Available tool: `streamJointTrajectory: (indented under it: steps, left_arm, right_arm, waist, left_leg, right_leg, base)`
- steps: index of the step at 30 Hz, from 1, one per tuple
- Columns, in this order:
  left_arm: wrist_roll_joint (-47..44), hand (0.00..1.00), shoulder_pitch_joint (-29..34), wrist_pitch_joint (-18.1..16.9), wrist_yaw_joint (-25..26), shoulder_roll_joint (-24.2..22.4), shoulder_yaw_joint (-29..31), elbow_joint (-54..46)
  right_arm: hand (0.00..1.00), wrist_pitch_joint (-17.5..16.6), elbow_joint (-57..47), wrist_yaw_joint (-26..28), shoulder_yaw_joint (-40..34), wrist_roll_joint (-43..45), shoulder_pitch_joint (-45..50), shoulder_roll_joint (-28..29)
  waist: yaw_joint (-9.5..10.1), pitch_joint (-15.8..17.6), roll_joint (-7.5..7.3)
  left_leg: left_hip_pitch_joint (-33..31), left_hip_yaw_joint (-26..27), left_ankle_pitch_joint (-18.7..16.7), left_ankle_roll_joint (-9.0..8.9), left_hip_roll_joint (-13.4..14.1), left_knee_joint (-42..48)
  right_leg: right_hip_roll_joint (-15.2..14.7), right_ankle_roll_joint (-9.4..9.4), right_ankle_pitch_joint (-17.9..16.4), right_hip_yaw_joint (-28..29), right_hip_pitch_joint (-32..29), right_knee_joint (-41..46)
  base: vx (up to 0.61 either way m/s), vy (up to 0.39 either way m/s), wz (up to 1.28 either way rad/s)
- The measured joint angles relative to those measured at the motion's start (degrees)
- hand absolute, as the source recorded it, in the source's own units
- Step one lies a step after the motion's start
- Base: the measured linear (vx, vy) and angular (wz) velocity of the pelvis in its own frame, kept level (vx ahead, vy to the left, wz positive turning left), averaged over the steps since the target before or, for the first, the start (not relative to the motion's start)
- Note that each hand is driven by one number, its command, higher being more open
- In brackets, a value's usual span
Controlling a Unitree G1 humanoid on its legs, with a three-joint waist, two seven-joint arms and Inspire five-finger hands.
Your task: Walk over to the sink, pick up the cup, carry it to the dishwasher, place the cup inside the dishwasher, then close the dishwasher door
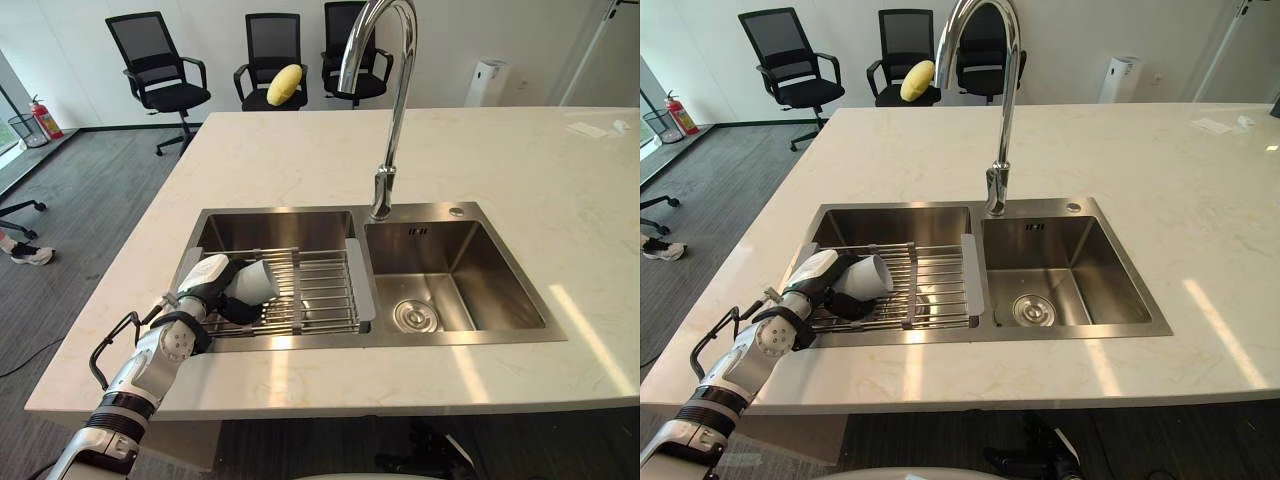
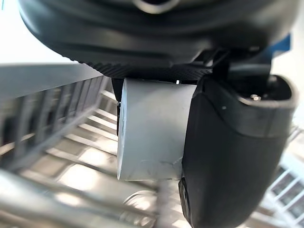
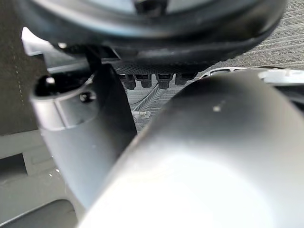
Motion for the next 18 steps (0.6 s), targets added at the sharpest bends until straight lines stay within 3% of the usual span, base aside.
streamJointTrajectory:
  steps: [9, 18]
  left_arm:
    - [-9.50, 0.00, 0.04, -7.27, 0.10, -0.94, -1.02, -13.57]
    - [-22.61, 0.00, 2.93, -9.16, 0.03, -4.80, 1.23, -16.13]
  right_arm:
    - [1.00, -1.87, 3.02, -0.88, -0.34, 0.05, -0.73, 0.38]
    - [1.00, -2.83, 6.19, -2.53, -1.23, 0.11, -2.06, 0.97]
  waist:
    - [0.28, 0.03, -0.21]
    - [0.37, 0.21, -0.70]
  left_leg:
    - [-0.04, -1.11, 0.07, 0.09, -0.23, 0.04]
    - [-0.15, -2.04, 0.12, 0.18, -0.33, -0.22]
  right_leg:
    - [0.18, 0.04, 0.03, -1.11, 0.93, -0.73]
    - [0.40, 0.27, 0.34, -1.99, 1.85, -2.09]
  base:
    - [0.00, 0.000, 0.06]
    - [0.01, 0.000, 0.04]
